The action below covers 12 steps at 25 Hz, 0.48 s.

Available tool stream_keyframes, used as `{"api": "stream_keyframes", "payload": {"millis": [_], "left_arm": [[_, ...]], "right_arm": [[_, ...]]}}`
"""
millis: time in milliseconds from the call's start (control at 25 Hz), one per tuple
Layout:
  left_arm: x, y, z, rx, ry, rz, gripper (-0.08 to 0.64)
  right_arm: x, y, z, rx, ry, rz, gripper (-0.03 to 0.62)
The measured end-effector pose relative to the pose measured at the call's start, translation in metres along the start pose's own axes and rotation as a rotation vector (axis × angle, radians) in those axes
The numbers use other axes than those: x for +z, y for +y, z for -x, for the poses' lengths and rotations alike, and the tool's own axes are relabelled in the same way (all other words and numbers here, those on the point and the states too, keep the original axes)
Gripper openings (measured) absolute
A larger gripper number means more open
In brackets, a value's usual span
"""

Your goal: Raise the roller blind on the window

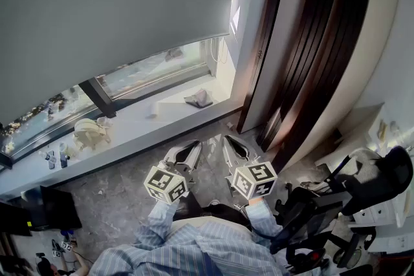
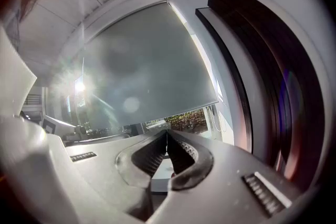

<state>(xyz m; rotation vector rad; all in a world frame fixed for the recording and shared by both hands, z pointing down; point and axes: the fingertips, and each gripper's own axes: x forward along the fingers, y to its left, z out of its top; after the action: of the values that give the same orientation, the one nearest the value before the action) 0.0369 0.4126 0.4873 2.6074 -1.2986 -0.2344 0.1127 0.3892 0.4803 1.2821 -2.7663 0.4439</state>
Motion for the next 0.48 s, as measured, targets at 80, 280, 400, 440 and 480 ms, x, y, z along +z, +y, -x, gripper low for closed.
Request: {"api": "stream_keyframes", "payload": {"millis": [80, 280, 400, 440, 480], "left_arm": [[0.0010, 0.0027, -0.0008, 0.007, -0.004, 0.001, 0.009], [0.0006, 0.0057, -0.0026, 0.017, -0.002, 0.004, 0.009], [-0.0014, 0.0043, -0.0039, 0.014, 0.004, 0.008, 0.009], [-0.0022, 0.0033, -0.0046, 0.011, 0.007, 0.008, 0.009], [-0.0030, 0.0020, -0.0057, 0.009, 0.009, 0.007, 0.009]], "right_arm": [[0.0007, -0.0019, -0.0015, 0.002, -0.003, 0.000, 0.006], [-0.0006, -0.0057, -0.0034, -0.001, 0.004, -0.002, 0.006], [-0.0021, -0.0070, -0.0038, -0.002, 0.010, -0.006, 0.006], [-0.0026, -0.0077, -0.0036, -0.002, 0.009, -0.008, 0.006], [-0.0029, -0.0088, -0.0033, -0.001, 0.007, -0.010, 0.006]]}}
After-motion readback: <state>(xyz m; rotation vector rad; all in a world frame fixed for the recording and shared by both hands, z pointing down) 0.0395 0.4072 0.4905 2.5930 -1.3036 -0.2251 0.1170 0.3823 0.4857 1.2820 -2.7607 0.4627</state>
